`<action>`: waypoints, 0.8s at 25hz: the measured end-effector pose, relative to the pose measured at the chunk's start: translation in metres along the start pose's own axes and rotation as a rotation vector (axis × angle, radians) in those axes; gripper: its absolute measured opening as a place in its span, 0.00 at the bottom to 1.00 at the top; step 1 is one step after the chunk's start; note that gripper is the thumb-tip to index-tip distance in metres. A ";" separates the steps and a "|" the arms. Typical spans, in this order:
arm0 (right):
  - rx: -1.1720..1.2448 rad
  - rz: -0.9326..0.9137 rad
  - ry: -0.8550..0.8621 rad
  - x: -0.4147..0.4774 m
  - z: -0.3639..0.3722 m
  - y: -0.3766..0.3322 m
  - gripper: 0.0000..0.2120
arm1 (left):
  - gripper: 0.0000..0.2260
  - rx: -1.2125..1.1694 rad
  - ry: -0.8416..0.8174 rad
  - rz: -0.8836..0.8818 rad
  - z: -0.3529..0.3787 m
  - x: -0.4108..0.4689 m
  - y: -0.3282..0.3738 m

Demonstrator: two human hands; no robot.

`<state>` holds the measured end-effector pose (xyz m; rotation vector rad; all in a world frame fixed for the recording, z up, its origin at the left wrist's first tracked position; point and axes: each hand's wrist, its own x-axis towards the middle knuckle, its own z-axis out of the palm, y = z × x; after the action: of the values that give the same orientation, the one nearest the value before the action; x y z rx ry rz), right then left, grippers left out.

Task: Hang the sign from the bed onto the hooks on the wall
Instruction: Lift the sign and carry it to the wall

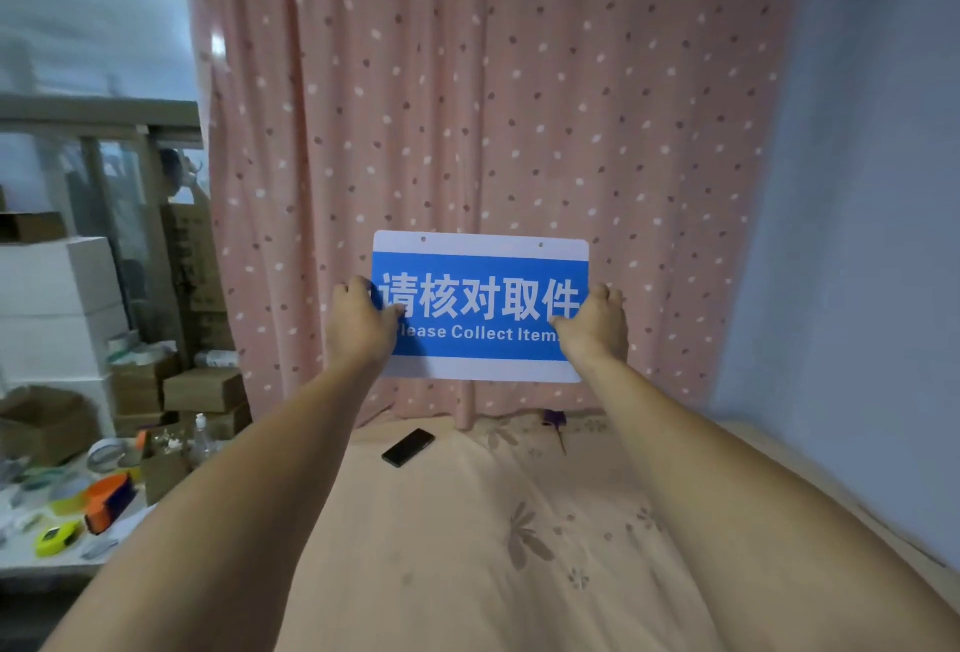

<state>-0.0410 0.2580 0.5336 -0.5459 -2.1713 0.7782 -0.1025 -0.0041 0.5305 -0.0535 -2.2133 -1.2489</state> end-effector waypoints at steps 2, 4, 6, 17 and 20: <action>-0.001 -0.008 0.021 0.001 -0.007 -0.004 0.26 | 0.15 -0.026 0.000 -0.003 -0.002 0.002 0.005; -0.013 -0.008 0.035 0.002 -0.016 -0.003 0.25 | 0.14 -0.023 -0.003 0.000 0.001 0.001 0.013; -0.027 0.002 0.059 0.002 -0.028 0.002 0.25 | 0.14 -0.027 -0.014 0.016 0.007 -0.002 0.022; -0.174 0.140 0.266 -0.006 -0.150 0.082 0.26 | 0.14 -0.217 -0.255 0.147 0.090 -0.060 0.108; -0.223 0.178 0.329 -0.017 -0.199 0.113 0.24 | 0.16 -0.271 -0.340 0.184 0.125 -0.090 0.142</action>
<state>0.1374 0.4007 0.5541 -0.9241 -1.9289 0.4972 -0.0439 0.1963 0.5457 -0.6021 -2.2345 -1.5136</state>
